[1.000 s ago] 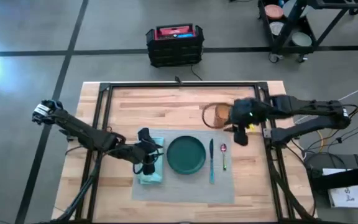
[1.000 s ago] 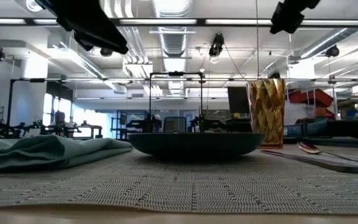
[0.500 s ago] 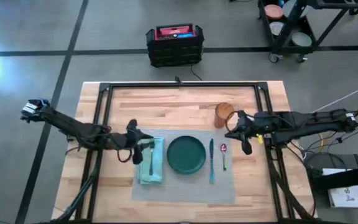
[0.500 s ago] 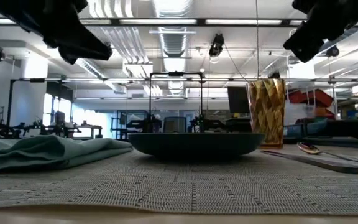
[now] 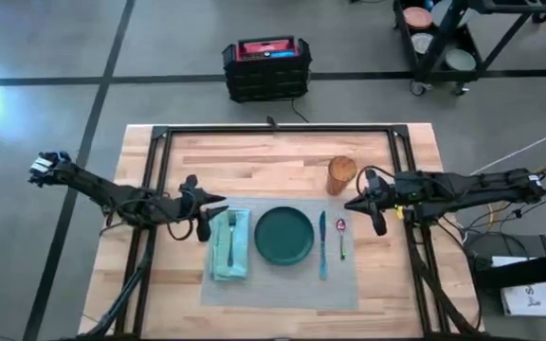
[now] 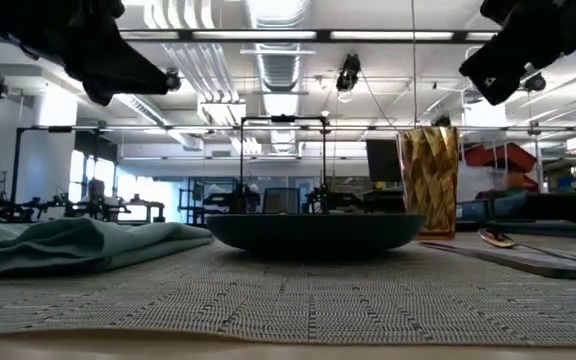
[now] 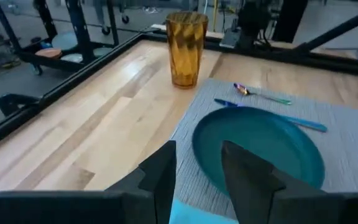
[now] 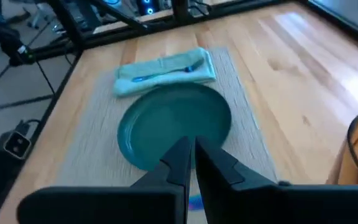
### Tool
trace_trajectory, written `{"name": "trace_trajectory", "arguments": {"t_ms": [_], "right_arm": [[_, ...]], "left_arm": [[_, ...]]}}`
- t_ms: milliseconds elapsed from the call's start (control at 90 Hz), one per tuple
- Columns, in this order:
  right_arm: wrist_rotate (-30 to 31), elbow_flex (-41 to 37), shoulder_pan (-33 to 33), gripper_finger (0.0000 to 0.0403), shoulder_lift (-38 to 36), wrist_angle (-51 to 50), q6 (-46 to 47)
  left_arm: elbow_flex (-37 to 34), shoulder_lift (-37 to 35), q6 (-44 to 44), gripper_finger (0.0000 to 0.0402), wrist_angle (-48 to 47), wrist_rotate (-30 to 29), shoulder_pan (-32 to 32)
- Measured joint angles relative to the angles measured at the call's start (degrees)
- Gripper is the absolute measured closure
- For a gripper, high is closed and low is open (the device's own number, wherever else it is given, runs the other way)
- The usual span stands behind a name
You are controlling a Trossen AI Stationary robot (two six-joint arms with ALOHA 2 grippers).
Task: Set table place
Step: Return to Home Position
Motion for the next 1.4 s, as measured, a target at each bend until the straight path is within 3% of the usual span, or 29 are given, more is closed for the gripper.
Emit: {"name": "trace_trajectory", "arguments": {"t_ms": [211, 456, 622, 867, 1178, 1400], "right_arm": [[-8.77, -3.48, 0.02, 0.0394, -4.19, 8.39, -3.60], [-8.47, -9.69, 0.02, 0.0394, -10.17, 9.53, -0.24], [-4.94, -13.49, 0.02, 0.0394, -13.88, 12.31, 3.22], [-3.51, -16.85, 0.02, 0.0394, -17.71, 12.50, 4.47], [0.01, -17.46, 0.02, 0.0394, -20.27, 13.71, 3.89], [0.04, -17.46, 0.02, 0.0394, -20.27, 15.19, 3.39]], "left_arm": [[-4.55, -5.27, 0.40, 0.0288, 3.96, 1.53, 0.00], [-9.63, -10.87, -0.25, 0.0297, 6.19, 1.20, 0.02], [-10.41, -12.39, -3.35, 0.0336, 6.82, 2.71, 0.03], [-10.50, -12.90, 0.51, 0.0396, 6.46, 3.08, 0.02], [-11.00, -16.90, 2.42, 0.0401, 5.27, 4.57, 0.11], [-15.48, -22.53, 2.25, 0.0401, 5.97, 4.60, 0.11]]}}
